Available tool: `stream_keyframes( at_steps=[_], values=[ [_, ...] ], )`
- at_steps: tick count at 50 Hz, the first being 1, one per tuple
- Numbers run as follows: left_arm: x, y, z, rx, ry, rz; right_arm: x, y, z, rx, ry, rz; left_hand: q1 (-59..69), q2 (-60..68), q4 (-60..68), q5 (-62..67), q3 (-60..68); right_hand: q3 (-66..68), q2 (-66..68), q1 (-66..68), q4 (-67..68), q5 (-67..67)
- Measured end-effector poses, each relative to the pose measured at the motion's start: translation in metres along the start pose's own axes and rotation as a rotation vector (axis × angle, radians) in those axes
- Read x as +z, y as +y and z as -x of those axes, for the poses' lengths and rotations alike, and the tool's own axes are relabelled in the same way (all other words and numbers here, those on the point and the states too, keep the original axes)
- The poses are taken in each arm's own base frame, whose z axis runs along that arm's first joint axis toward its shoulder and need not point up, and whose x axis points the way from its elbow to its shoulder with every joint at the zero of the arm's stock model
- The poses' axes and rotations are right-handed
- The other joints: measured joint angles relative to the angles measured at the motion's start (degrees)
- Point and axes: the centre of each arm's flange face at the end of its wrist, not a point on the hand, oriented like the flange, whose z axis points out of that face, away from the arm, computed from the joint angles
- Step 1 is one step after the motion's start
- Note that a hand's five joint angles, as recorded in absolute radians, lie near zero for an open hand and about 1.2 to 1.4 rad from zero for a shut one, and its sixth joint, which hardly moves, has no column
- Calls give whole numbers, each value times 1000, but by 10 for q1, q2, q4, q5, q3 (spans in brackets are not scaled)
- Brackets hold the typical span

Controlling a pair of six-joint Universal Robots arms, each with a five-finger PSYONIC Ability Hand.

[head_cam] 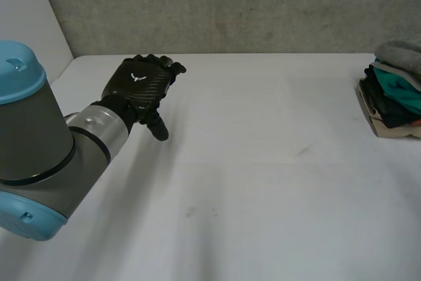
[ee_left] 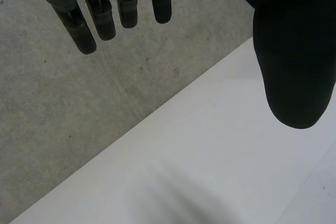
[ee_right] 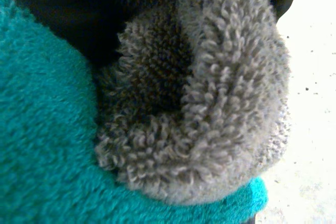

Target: Fold the laundry.

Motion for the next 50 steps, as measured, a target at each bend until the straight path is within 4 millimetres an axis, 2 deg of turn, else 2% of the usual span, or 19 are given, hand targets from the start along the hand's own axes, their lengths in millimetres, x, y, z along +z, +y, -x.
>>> stream_keyframes(
  at_steps=[2,4,5,6,9,11,20,24,30,35,40,42,43,47,48,50],
  values=[
    [0,-1,-1,0,4,-3,0,5,2,2,8,3,0,0,0,0,0,-2,-1,-3,-2,0],
    [-1,-2,-4,1,11,-9,0,5,3,5,19,5,0,0,0,0,0,-173,-174,-130,-172,-163],
    [-1,-3,-4,2,14,-11,0,5,3,6,21,5,0,0,0,0,0,-195,-198,-158,-194,-183],
    [-2,-5,-7,3,22,-20,1,2,3,8,35,7,0,0,0,0,0,-319,-316,-232,-321,-277],
    [-6,-11,-16,7,46,-45,1,-6,2,9,71,9,0,0,0,0,0,-469,-448,-343,-494,-414],
    [-9,-15,-22,11,66,-65,1,-16,1,6,100,9,0,0,0,0,0,-524,-503,-396,-548,-478],
    [-27,-31,-54,28,239,-151,-3,-38,4,4,152,30,0,0,0,0,0,-536,-510,-402,-560,-519],
    [-42,-37,-70,35,401,-202,-8,-43,9,-30,157,74,0,0,0,0,0,-536,-510,-402,-560,-519],
    [-51,-41,-75,39,488,-234,-13,-43,11,-97,180,140,0,0,0,0,0,-536,-510,-402,-560,-519],
    [-52,-42,-74,38,484,-237,-21,-52,-3,-177,286,210,0,0,0,0,0,-536,-510,-402,-560,-521],
    [-51,-44,-72,38,467,-239,-39,-83,-47,-297,532,283,0,0,0,0,0,-536,-510,-402,-560,-522],
    [-51,-45,-71,39,463,-242,-43,-93,-57,-327,587,290,0,0,0,0,0,-536,-510,-402,-560,-522],
    [-51,-47,-70,39,457,-248,-48,-113,-69,-374,666,288,0,0,0,0,0,-536,-510,-402,-560,-522],
    [-52,-52,-68,41,449,-264,-52,-151,-80,-443,764,254,0,0,0,0,0,-536,-510,-402,-560,-522],
    [-52,-53,-68,41,448,-267,-52,-155,-80,-448,769,249,0,0,0,0,0,-536,-510,-402,-560,-522],
    [-52,-56,-66,42,439,-277,-44,-177,-69,-459,769,204,0,0,0,0,0,-536,-510,-402,-560,-522]
  ],
)
